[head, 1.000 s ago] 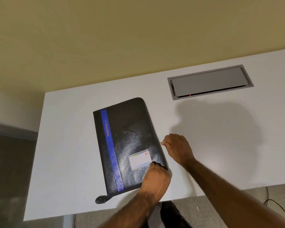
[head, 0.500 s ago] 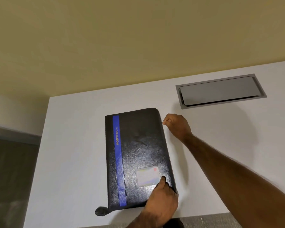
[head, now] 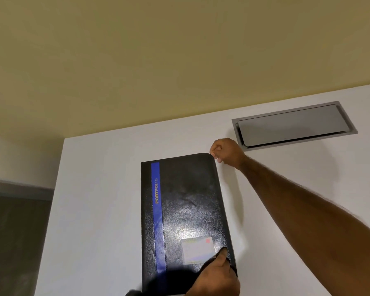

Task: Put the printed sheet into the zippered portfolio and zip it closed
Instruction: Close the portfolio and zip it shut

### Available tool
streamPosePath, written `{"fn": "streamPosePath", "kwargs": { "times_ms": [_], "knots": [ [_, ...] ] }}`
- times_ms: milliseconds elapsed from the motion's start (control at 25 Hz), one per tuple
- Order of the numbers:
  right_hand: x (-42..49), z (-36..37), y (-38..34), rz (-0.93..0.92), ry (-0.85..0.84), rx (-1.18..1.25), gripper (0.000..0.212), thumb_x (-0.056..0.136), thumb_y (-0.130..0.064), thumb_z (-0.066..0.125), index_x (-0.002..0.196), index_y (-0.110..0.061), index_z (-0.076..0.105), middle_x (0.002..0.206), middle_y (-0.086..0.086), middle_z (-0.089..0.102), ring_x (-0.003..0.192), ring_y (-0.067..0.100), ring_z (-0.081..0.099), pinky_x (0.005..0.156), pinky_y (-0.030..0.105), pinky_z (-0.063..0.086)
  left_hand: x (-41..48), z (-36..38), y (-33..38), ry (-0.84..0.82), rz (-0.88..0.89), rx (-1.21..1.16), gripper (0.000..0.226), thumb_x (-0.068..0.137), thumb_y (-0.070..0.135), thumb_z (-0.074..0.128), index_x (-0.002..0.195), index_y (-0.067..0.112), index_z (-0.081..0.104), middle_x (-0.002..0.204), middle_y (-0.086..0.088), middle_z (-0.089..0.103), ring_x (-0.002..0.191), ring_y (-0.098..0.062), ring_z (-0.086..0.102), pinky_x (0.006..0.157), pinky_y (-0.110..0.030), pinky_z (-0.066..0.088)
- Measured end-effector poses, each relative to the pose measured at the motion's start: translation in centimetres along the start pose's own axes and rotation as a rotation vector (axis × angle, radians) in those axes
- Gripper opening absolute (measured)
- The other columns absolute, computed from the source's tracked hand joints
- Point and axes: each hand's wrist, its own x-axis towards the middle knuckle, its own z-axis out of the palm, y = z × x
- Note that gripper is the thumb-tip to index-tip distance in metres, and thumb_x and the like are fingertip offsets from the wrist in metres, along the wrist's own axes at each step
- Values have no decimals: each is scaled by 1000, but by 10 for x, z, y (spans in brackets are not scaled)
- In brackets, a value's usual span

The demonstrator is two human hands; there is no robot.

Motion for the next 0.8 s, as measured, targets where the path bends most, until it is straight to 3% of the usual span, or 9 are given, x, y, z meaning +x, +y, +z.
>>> {"fn": "streamPosePath", "kwargs": {
  "times_ms": [120,160,240,320,360,480,560,680,800],
  "knots": [
    [13,-6,-15,26,-134,-47,17,88,1,54,86,-3,71,74,4,66,64,18,63,55,19,47,5,-2,-8,-190,74,17,18,55,24,83,67,27,70,65,10,64,66,-12,62,112,-44,39],
    [18,-7,-19,45,-169,-66,17,88,0,54,89,-2,71,76,5,67,64,17,63,52,17,46,3,-9,-12,-181,97,-40,22,50,25,81,69,28,68,66,12,62,66,-10,61,111,-42,42],
    [24,-7,-24,87,-199,-63,18,87,1,54,93,0,71,80,9,68,63,17,64,50,18,46,8,-31,-34,12,118,-236,14,67,37,71,77,27,70,72,12,62,68,-12,59,90,-36,49],
    [24,-5,-26,115,-188,-20,21,85,3,51,94,5,70,78,14,66,62,18,63,50,20,48,30,-60,-96,144,-68,-327,24,88,35,56,86,18,73,75,2,63,67,-20,57,68,-33,48],
    [22,-4,-25,133,-174,22,21,84,5,51,93,7,69,75,14,64,61,19,61,49,21,49,46,-72,-135,200,-259,-358,25,92,32,52,89,16,72,79,-1,63,70,-23,58,63,-35,49],
    [15,2,-20,200,-101,209,15,86,1,55,90,2,70,74,11,63,61,21,58,52,25,52,88,-75,-240,280,-718,-638,31,98,37,47,107,16,68,105,-8,64,93,-30,60,80,-42,51],
    [9,6,-18,243,-59,306,13,87,-4,58,91,0,70,77,11,64,64,21,58,55,28,54,115,-75,-278,189,-774,-782,31,97,40,52,107,16,69,110,-9,68,101,-32,62,86,-39,50],
    [-1,10,-17,310,-26,471,12,87,-5,59,91,1,68,74,2,64,64,20,55,56,28,54,150,-82,-296,77,-770,-1019,23,89,40,63,83,19,71,92,-2,71,91,-25,66,83,-35,53],
    [-10,12,-16,322,-10,574,14,88,-1,57,95,-4,69,74,3,59,60,14,53,55,24,52,168,-77,-300,-7,-772,-1022,20,77,34,72,85,15,74,88,-3,71,85,-24,68,83,-38,59]
  ]
}}
